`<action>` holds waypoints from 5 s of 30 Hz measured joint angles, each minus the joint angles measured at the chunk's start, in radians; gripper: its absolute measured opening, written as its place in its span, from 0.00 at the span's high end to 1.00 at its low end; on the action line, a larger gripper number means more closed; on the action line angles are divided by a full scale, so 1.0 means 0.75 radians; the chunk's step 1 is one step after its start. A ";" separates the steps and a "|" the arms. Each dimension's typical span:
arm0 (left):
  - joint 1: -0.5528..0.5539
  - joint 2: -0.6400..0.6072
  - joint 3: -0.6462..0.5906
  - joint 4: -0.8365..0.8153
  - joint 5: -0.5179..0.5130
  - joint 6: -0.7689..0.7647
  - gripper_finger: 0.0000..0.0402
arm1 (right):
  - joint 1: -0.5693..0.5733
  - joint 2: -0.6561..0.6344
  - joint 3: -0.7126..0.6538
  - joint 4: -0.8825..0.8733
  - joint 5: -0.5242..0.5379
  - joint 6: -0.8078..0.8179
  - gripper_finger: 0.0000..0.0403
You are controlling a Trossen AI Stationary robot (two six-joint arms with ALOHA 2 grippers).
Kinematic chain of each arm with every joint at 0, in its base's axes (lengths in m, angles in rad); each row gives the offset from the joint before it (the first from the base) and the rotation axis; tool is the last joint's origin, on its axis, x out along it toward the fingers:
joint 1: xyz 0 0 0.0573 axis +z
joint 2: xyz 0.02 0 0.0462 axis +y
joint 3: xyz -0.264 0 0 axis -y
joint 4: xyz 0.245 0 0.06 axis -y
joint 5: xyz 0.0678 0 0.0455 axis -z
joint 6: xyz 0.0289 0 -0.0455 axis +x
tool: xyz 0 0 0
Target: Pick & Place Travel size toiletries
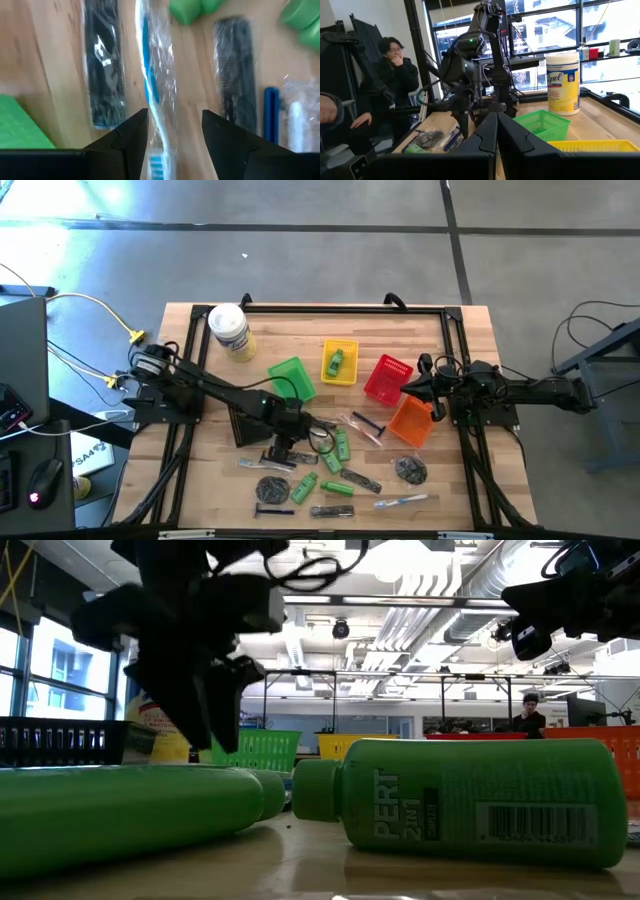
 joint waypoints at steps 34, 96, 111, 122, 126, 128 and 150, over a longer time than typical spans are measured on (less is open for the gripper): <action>0.002 0.133 0.001 -0.009 -0.115 -0.053 0.97 | 0.000 0.000 0.000 0.011 0.000 0.012 0.99; 0.106 -1.900 -1.273 0.692 -0.196 0.022 0.96 | 0.000 0.000 0.000 -0.001 -0.034 -0.047 0.99; 0.107 -1.844 -1.150 0.677 -0.295 -0.001 0.96 | 0.000 0.000 0.000 -0.001 -0.028 -0.048 0.99; 0.108 -1.468 -0.645 0.431 -0.432 0.281 0.96 | 0.000 0.000 0.000 0.012 0.039 -0.048 0.99; 0.163 -1.301 -0.553 0.437 -0.410 0.367 0.96 | 0.000 0.000 0.000 0.044 0.038 -0.048 0.99; 0.237 -1.226 -0.545 0.451 -0.323 0.418 0.96 | 0.000 0.000 0.000 0.056 0.038 -0.048 0.99; 0.793 -0.516 -0.546 0.712 0.594 0.661 0.96 | 0.000 0.000 0.000 0.067 0.036 -0.037 0.99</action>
